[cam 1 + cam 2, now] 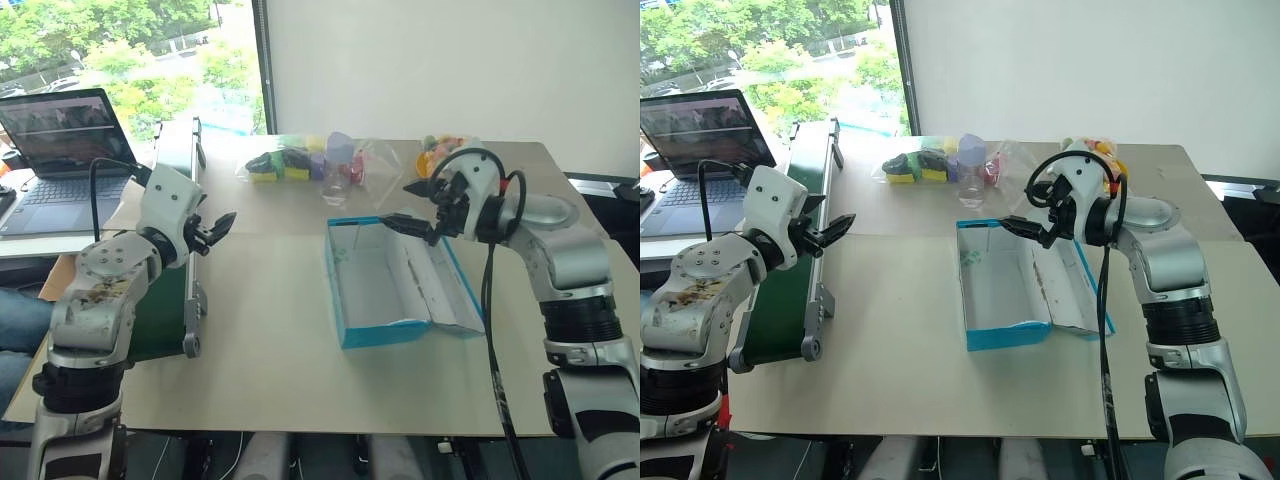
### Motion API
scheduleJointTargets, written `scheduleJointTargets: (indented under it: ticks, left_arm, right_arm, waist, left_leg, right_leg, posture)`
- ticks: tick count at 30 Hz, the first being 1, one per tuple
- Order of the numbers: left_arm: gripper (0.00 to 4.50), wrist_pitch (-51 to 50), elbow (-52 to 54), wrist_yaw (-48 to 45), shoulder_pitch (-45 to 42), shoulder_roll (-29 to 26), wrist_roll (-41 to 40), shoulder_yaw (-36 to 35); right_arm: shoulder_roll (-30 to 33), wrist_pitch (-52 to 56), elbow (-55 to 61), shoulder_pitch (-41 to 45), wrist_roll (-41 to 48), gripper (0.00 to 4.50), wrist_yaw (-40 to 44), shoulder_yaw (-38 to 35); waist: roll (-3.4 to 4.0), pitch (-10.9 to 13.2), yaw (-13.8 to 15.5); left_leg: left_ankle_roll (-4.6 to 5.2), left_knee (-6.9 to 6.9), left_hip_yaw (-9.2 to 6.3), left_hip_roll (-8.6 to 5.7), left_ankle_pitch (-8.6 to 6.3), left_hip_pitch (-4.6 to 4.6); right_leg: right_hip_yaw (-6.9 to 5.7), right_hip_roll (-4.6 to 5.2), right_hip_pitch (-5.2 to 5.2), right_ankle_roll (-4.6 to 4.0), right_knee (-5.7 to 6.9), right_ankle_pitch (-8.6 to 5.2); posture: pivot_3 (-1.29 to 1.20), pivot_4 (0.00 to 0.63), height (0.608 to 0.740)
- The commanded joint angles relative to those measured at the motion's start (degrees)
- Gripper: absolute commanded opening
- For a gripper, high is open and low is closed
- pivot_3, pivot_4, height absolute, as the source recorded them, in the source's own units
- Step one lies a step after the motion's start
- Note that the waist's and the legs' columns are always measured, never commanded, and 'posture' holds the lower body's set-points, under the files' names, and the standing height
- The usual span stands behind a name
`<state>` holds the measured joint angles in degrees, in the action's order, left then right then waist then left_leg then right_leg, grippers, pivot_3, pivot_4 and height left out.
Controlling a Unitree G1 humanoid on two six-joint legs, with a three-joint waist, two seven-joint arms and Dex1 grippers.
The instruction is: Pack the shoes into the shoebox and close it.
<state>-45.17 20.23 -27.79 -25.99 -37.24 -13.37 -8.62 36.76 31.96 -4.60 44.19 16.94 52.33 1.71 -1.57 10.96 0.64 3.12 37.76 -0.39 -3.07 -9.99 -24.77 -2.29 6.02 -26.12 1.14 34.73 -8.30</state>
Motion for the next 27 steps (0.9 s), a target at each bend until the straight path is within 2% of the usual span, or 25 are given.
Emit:
scheduleJointTargets:
  ticks: [1,5,12,23,26,27]
  left_arm:
    - [3.05,-0.9,0.29,2.13,-0.07,0.14,1.25,0.18]
    - [3.05,-7.04,-0.41,8.62,-1.48,4.42,1.48,-2.06]
    - [3.05,-6.9,-2.61,15.09,-2.42,5.2,2.61,-8.71]
    - [3.05,-7.35,-0.11,18.53,-0.77,7.44,3.07,-9.38]
    - [3.7,-6.86,-0.07,19.88,-1.4,9.66,1.45,-12.39]
    - [4.12,-7.0,-0.09,20.11,-1.53,9.64,1.64,-12.53]
  right_arm:
    - [-0.1,0.63,2.58,0.26,1.04,4.47,-0.51,-1.14]
    - [-1.09,1.51,3.33,0.02,1.62,4.47,-1.33,-1.56]
    - [-3.99,1.44,1.77,1.32,0.68,4.47,-3.61,-1.07]
    - [-7.64,1.06,2.29,1.71,1.21,4.47,-3.12,0.3]
    - [-8.09,1.93,2.84,1.58,2.4,4.5,-2.37,0.19]
    - [-8.25,2.24,3.0,1.58,2.7,4.5,-2.22,0.09]
  waist:
    - [0.0,0.0,0.0]
    - [-0.02,0.01,0.03]
    - [-0.04,0.02,-0.09]
    - [-0.04,0.02,0.11]
    - [-0.04,0.02,0.05]
    - [-0.04,0.02,0.05]
  left_leg:
    - [0.0,0.0,0.0,0.0,0.0,0.0]
    - [0.03,0.0,-0.01,0.0,0.01,0.01]
    - [0.0,0.02,-0.02,0.03,-0.01,0.02]
    - [-0.03,0.02,-0.02,-0.05,-0.03,0.01]
    - [-0.04,0.02,-0.02,-0.04,-0.03,0.01]
    - [-0.04,0.02,-0.02,-0.03,-0.03,0.01]
  right_leg:
    - [0.0,0.0,0.0,0.0,0.0,0.0]
    - [0.01,0.02,0.02,0.02,0.01,0.01]
    - [0.0,-0.03,-0.01,0.08,0.05,0.05]
    - [0.01,0.02,0.0,0.06,0.02,0.06]
    - [0.01,0.03,0.0,0.06,0.02,0.06]
    - [0.01,0.02,0.0,0.06,0.03,0.06]
  posture:
    - [0.0,0.15,0.738]
    - [0.0,0.15,0.738]
    - [0.0,0.15,0.738]
    - [0.0,0.15,0.738]
    - [0.0,0.15,0.738]
    - [0.0,0.15,0.738]
